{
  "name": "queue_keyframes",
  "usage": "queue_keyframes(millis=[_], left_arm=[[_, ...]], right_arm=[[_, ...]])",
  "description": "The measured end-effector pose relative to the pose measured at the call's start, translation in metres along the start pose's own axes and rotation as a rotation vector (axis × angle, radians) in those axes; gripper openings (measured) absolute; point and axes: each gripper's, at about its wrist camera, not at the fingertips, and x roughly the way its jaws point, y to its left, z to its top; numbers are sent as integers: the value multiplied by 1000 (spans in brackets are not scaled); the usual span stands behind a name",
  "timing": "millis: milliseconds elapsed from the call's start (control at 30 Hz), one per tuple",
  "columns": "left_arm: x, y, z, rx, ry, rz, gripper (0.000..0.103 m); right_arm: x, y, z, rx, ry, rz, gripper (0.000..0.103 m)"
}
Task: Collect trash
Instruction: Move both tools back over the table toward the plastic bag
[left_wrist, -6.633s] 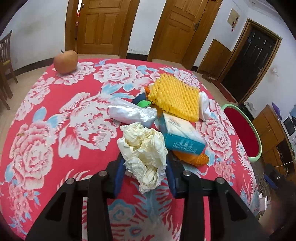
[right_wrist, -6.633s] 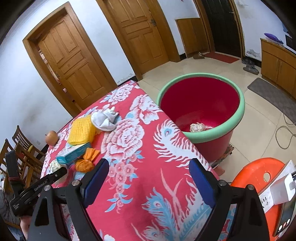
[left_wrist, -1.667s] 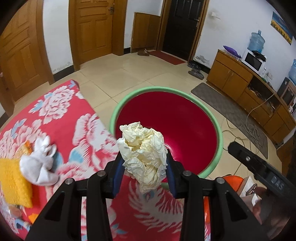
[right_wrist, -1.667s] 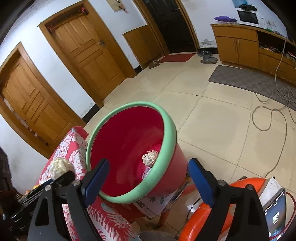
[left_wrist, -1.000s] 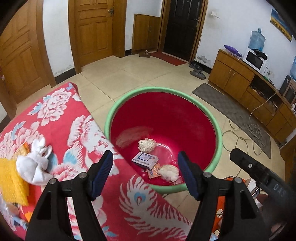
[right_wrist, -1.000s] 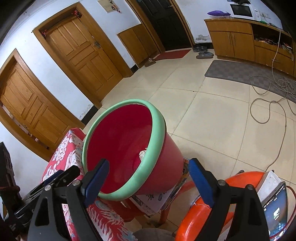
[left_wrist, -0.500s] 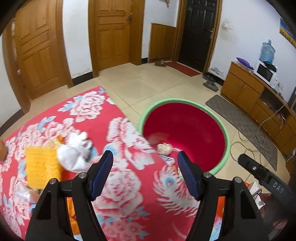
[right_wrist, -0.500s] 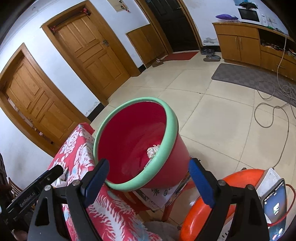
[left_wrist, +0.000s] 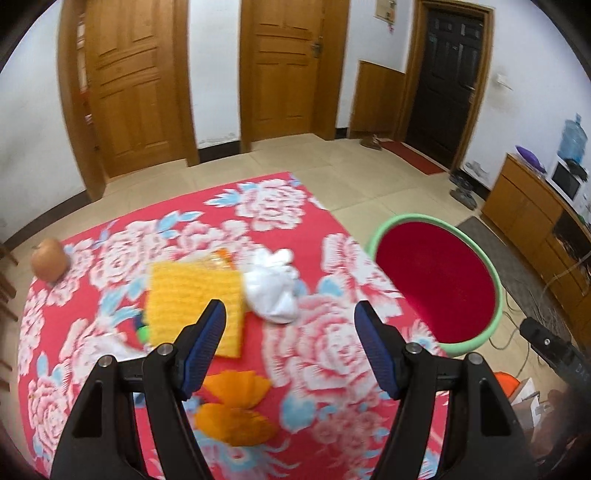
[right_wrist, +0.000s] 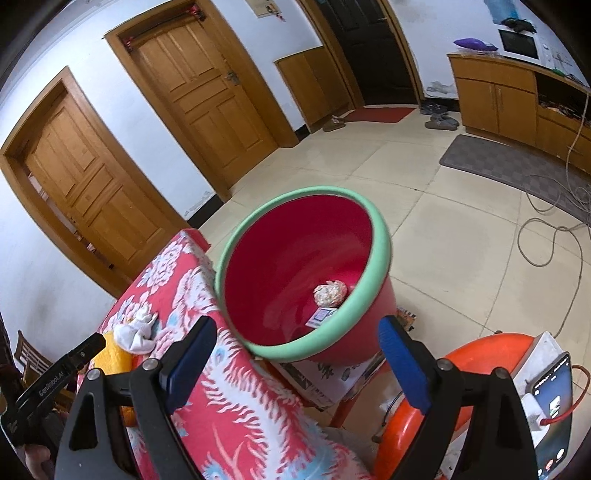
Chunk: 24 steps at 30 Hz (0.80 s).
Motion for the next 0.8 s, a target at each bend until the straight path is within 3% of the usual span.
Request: queue_keyframes(millis=[433, 567, 800], left_arm=[[-15, 81, -23, -59, 16, 141, 73], [-17, 100, -30, -69, 6, 162, 81], [1, 117, -40, -41, 21, 182, 85]], right_arm=[[-3, 38, -14, -74, 23, 23, 91], [-2, 50, -19, -96, 34, 28, 91], [-1, 71, -28, -135, 53, 28, 91]])
